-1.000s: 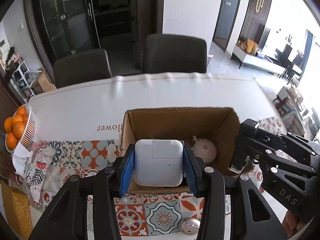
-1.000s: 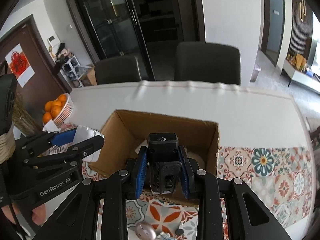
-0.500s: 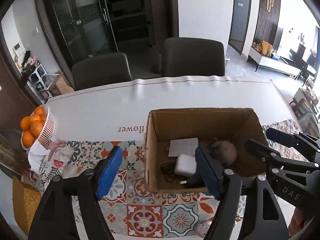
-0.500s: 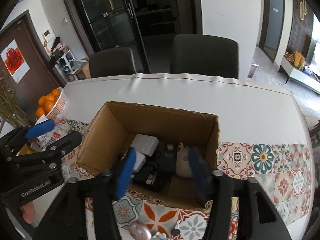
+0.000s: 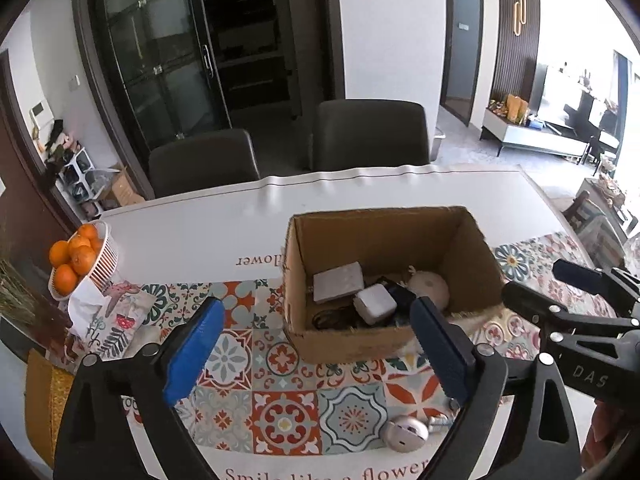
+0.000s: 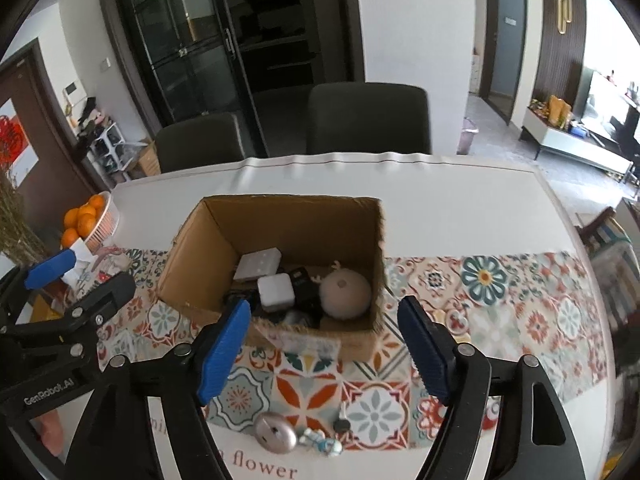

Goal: Organize rigid objects

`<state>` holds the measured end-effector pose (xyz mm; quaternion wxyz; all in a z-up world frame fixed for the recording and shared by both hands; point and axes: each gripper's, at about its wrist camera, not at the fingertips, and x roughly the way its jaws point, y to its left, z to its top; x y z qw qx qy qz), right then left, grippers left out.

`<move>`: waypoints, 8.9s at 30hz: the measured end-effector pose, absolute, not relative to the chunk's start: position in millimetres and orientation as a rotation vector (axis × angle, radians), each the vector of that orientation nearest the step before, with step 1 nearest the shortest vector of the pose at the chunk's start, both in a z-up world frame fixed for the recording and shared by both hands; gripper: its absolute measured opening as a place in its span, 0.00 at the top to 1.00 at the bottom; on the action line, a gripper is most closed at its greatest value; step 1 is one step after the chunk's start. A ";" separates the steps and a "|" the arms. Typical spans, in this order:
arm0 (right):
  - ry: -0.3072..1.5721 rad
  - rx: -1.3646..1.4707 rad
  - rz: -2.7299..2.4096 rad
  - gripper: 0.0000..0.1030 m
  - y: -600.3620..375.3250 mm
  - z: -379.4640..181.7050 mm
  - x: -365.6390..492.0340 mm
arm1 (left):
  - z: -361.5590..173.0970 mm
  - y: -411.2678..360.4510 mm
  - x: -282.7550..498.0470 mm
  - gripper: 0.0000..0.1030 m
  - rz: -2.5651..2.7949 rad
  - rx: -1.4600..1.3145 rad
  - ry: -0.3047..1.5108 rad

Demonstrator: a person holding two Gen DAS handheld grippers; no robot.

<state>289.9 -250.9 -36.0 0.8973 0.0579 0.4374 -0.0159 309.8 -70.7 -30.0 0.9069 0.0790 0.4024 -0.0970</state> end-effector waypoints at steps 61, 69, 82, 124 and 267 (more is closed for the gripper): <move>1.264 0.223 -0.243 0.20 -275.2 -226.9 159.3 | -251.7 -135.7 239.7 0.18 -0.642 0.429 1.115; 1.271 0.223 -0.249 0.20 -278.6 -231.5 163.0 | -261.3 -145.0 248.4 0.30 -0.660 0.426 1.126; 1.251 0.204 -0.186 0.20 -270.6 -227.5 170.3 | -247.5 -124.3 243.3 0.37 -0.623 0.365 1.109; 1.233 0.097 0.096 0.58 -225.3 -227.8 229.6 | -217.6 -64.1 237.8 0.37 -0.350 0.175 1.106; 0.612 0.012 -0.089 0.09 -209.6 61.1 136.5 | 51.3 -27.7 151.4 0.00 -0.089 0.134 0.491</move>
